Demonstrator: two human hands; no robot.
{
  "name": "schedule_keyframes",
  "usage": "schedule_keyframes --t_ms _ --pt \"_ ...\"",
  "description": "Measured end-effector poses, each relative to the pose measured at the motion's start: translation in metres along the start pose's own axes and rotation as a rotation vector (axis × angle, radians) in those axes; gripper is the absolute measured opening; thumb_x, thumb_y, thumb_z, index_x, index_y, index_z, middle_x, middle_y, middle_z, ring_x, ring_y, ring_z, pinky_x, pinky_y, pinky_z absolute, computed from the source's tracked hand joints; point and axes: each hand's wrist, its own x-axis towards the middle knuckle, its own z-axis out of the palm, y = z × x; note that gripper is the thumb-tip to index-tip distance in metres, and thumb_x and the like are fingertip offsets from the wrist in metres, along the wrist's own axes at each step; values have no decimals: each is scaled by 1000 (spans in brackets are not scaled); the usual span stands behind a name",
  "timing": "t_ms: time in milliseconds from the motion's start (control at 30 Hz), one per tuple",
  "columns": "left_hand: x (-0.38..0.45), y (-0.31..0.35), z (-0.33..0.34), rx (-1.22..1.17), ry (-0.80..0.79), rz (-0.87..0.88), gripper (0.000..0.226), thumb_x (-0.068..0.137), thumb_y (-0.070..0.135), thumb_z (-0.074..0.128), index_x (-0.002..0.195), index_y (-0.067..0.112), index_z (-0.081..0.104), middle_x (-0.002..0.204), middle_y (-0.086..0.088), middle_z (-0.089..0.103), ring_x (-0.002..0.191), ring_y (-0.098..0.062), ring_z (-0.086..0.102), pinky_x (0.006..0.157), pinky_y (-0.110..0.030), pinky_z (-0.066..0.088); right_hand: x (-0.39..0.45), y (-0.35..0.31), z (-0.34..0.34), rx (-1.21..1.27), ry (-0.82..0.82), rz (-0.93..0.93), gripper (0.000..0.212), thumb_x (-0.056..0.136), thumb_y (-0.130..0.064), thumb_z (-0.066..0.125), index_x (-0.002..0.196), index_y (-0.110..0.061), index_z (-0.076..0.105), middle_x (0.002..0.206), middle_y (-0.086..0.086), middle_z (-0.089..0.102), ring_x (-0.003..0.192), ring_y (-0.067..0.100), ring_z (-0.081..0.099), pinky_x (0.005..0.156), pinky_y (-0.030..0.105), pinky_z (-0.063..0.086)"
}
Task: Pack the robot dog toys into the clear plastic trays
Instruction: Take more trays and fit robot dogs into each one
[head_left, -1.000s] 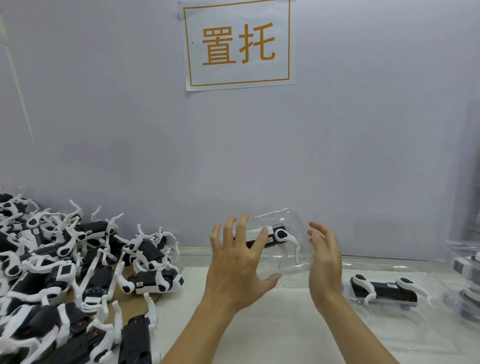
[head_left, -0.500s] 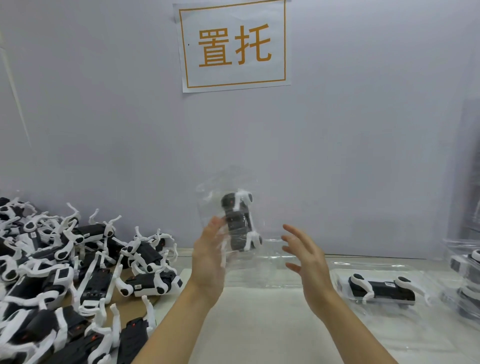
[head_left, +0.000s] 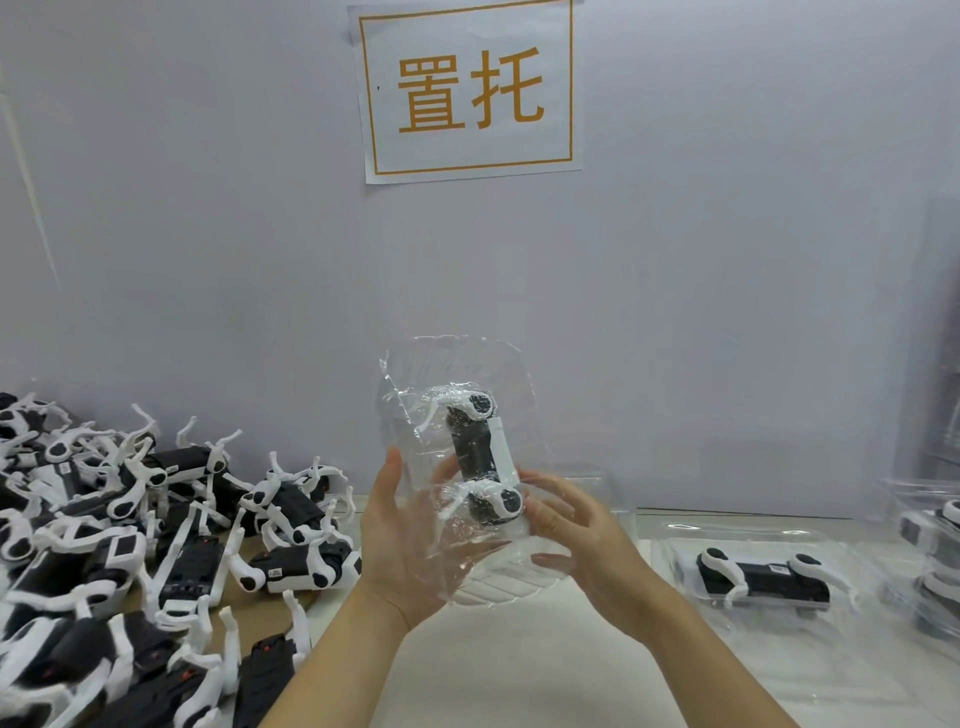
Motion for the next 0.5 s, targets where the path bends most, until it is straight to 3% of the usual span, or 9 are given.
schedule_keyframes --t_ms 100,233,300,433,500 --pt "3 3 3 98 90 43 64 74 69 63 114 21 74 120 -15 70 105 -38 69 78 -46 59 1 5 -1 -17 227 9 40 83 -45 77 121 -40 64 118 -4 70 107 11 66 83 31 52" --pt "3 10 7 624 169 187 52 78 59 62 110 19 73 114 -10 72 109 -27 67 90 -44 50 4 5 -8 19 516 -17 21 97 -20 60 116 -29 66 110 -1 69 101 14 67 77 30 52" --pt "1 12 6 862 104 183 63 70 63 67 116 21 69 112 -1 73 110 -19 66 90 -34 46 6 3 -11 55 669 -67 21 98 -14 55 109 -25 69 101 -1 71 96 14 68 74 29 50" --pt "3 8 -3 1316 44 39 76 48 78 70 115 43 63 115 17 64 107 0 60 79 -16 47 7 -1 -17 34 1004 -171 28 92 -5 48 91 -22 70 86 -1 71 87 18 67 73 28 47" --pt "7 1 -9 1630 -8 -29 83 45 84 66 119 47 58 126 20 52 122 -3 46 101 -24 38 7 -1 -19 22 1061 -184 30 90 -2 45 88 -21 69 85 0 70 84 19 65 71 28 47"
